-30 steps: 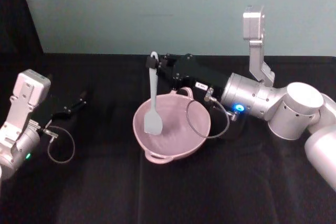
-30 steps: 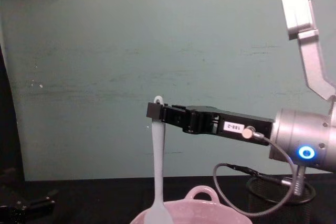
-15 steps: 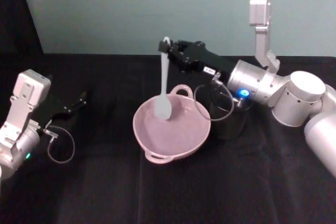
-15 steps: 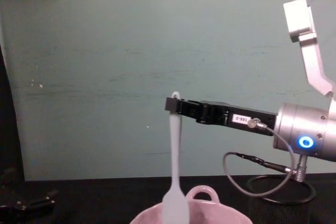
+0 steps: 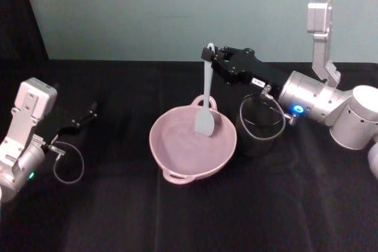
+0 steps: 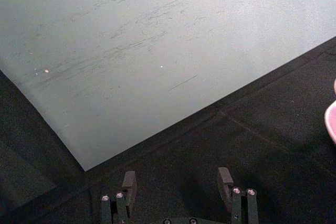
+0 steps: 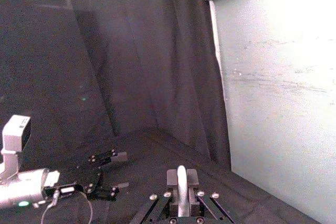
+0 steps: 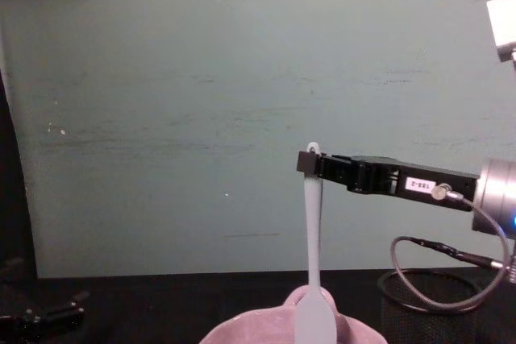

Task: Use the one hand to pick up the spoon and stir the clear water in the bowl.

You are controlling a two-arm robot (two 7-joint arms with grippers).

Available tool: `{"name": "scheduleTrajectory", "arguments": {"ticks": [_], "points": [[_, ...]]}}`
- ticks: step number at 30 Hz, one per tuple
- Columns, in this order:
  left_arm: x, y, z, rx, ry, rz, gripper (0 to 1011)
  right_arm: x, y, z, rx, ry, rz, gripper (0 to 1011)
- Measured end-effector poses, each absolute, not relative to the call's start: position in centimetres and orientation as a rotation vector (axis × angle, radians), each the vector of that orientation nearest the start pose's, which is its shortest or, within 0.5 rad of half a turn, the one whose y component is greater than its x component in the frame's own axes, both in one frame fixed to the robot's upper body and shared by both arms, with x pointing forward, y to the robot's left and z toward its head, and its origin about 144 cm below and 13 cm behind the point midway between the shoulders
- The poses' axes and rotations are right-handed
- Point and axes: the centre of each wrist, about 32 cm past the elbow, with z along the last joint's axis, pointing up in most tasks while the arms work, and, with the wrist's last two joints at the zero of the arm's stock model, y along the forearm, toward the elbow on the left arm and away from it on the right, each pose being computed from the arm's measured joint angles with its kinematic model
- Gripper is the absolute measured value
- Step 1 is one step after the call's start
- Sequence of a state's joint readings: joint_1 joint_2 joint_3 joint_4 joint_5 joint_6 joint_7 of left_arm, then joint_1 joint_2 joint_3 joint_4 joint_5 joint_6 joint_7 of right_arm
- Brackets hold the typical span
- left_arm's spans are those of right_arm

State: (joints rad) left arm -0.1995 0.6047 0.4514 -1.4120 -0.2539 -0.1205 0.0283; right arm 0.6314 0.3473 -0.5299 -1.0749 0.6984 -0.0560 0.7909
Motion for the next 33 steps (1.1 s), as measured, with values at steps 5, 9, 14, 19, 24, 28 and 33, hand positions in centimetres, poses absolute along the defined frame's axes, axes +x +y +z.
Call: {"name": "scheduleTrajectory", "arguments": {"ticks": [5,9,14,19,24,28,33], "points": [[48.9,31.0,114.0,0.304,-0.285,1.248,1011,59.9,-24.9,120.6,0.115,0.048,-0.523,110],[48.9,31.0,114.0,0.304,-0.285,1.248,1011,58.8,-24.6,120.2,0.106,0.054,-0.502,110],[48.9,31.0,114.0,0.304,-0.285,1.248,1011,58.0,-23.6,119.9,0.105,0.061,-0.468,110],[48.9,31.0,114.0,0.304,-0.285,1.248,1011,57.7,-22.1,119.8,0.109,0.067,-0.423,110],[48.9,31.0,114.0,0.305,-0.285,1.248,1011,58.3,-21.0,119.7,0.113,0.071,-0.400,110],[48.9,31.0,114.0,0.304,-0.285,1.248,1011,59.3,-20.2,119.6,0.119,0.077,-0.397,111],[48.9,31.0,114.0,0.305,-0.285,1.248,1011,60.6,-19.8,119.5,0.123,0.081,-0.406,110]]}}
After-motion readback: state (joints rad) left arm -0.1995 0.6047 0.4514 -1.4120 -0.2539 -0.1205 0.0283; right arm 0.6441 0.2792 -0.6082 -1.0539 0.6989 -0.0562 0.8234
